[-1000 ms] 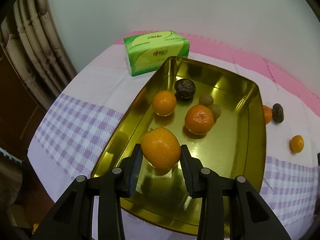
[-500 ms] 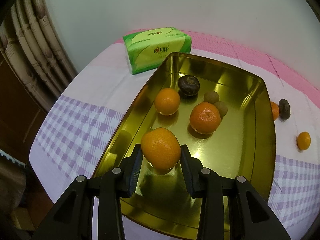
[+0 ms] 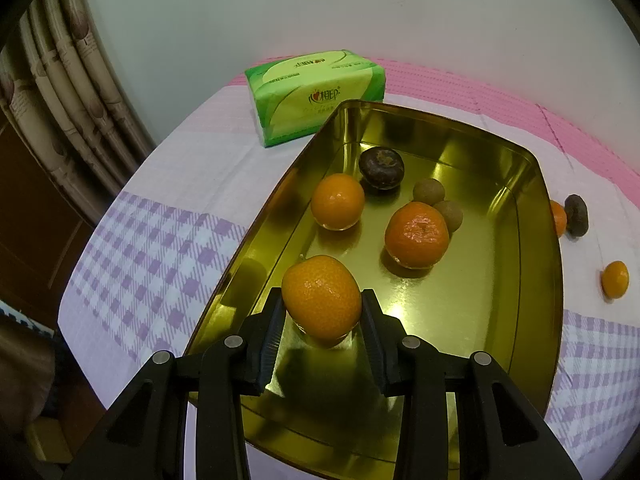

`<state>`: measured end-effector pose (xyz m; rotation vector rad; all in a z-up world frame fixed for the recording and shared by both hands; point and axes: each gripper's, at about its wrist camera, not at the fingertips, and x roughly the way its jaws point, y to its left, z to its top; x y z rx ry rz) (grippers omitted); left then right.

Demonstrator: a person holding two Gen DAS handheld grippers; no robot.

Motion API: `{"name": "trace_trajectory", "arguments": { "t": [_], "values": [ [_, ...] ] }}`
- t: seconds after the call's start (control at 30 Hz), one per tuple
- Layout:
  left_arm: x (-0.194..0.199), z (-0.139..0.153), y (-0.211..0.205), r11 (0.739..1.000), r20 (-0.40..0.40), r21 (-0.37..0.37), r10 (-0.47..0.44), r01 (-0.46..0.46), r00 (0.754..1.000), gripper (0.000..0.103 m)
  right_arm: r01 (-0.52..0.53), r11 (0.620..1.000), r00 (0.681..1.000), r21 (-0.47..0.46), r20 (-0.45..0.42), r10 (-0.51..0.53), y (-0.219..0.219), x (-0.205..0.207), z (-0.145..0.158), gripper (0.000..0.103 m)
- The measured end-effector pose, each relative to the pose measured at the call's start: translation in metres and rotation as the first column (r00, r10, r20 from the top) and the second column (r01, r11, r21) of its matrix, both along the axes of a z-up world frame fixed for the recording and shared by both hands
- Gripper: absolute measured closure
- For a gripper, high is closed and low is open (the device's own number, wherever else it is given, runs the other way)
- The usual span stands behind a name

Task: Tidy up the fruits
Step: 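Carry the mandarin with the left gripper into the gold tin and release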

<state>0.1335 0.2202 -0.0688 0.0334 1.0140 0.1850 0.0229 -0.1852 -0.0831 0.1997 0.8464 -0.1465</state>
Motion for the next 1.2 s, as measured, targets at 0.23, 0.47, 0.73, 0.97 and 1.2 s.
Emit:
{"name": "trace_trajectory", "arguments": {
  "t": [0.23,0.47,0.73,0.97,1.2],
  "values": [
    [0.0002,-0.0006,-0.0004,1.000,0.000,0.000,0.000,0.000,1.000,0.064,0.001,1.000,1.000,-0.002,-0.001,-0.001,0.0003,0.0001,0.0001,0.065],
    [-0.0001,-0.0005,-0.0007,1.000,0.000,0.001,0.001,-0.001,1.000,0.064,0.001,1.000,1.000,-0.002,-0.001,-0.001,0.0004,0.0000,0.0001,0.065],
    [0.0008,-0.0005,0.0009,1.000,0.000,0.005,0.005,-0.005,1.000,0.064,0.002,1.000,1.000,-0.002,0.000,-0.002,0.0006,-0.0001,0.0002,0.065],
    [0.0010,-0.0012,0.0018,1.000,0.000,0.007,0.007,-0.007,1.000,0.064,0.003,1.000,1.000,-0.001,0.000,-0.003,0.0004,-0.0002,0.0002,0.065],
    [0.0015,-0.0014,0.0026,1.000,-0.001,0.009,0.014,-0.014,1.000,0.064,0.003,1.000,1.000,-0.001,0.000,-0.003,0.0006,-0.0002,0.0003,0.065]
  ]
}}
